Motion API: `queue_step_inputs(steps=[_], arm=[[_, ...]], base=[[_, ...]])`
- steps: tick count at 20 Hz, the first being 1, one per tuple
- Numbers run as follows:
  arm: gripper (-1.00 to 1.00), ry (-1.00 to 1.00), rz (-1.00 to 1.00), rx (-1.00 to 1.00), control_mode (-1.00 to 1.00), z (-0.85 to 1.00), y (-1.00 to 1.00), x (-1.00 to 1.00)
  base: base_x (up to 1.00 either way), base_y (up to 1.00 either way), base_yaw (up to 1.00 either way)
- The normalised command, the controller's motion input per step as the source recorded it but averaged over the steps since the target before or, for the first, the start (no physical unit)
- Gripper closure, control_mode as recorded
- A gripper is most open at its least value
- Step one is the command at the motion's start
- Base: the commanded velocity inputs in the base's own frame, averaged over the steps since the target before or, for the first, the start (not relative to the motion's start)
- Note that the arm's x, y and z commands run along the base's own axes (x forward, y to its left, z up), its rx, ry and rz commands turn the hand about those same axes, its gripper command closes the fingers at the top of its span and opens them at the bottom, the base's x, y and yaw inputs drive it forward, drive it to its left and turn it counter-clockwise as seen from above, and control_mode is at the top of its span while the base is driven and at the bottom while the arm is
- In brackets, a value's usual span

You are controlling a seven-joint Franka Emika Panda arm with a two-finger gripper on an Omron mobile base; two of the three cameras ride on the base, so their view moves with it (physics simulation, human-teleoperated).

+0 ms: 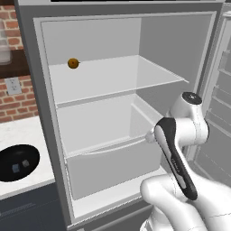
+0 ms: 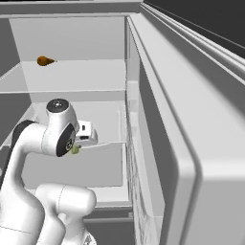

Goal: Grab a lemon wedge from the fridge and one ice cube from the ice bowl, and put them in the glass of lemonade.

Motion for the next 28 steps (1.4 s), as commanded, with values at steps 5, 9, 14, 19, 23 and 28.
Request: queue_step_inputs(steps=[5, 9, 14, 19, 23, 28], arm=[[1.00, -0.01, -0.13, 0.00, -1.00, 0.84, -0.12, -0.62], [1.00, -0.08, -0.10, 0.00, -1.00, 1.00, 0.01, -0.40], [1.00, -0.03, -0.14, 0.01, -1.00, 0.79, 0.14, -0.26], [1.00, -0.11, -0.05, 0.10, -1.00, 0.38, 0.02, -0.53], [1.00, -0.06, 0.00, 0.13, -1.00, 0.02, -0.26, -0.60], [1.00, 0.00, 0.00, 0.00, -1.00, 0.00, 0.00, -0.15]], base=[[0.00, 0.00, 0.00], [0.00, 0.00, 0.00], [0.00, 0.00, 0.00], [0.00, 0.00, 0.00], [0.00, 0.00, 0.00], [0.00, 0.00, 0.00]])
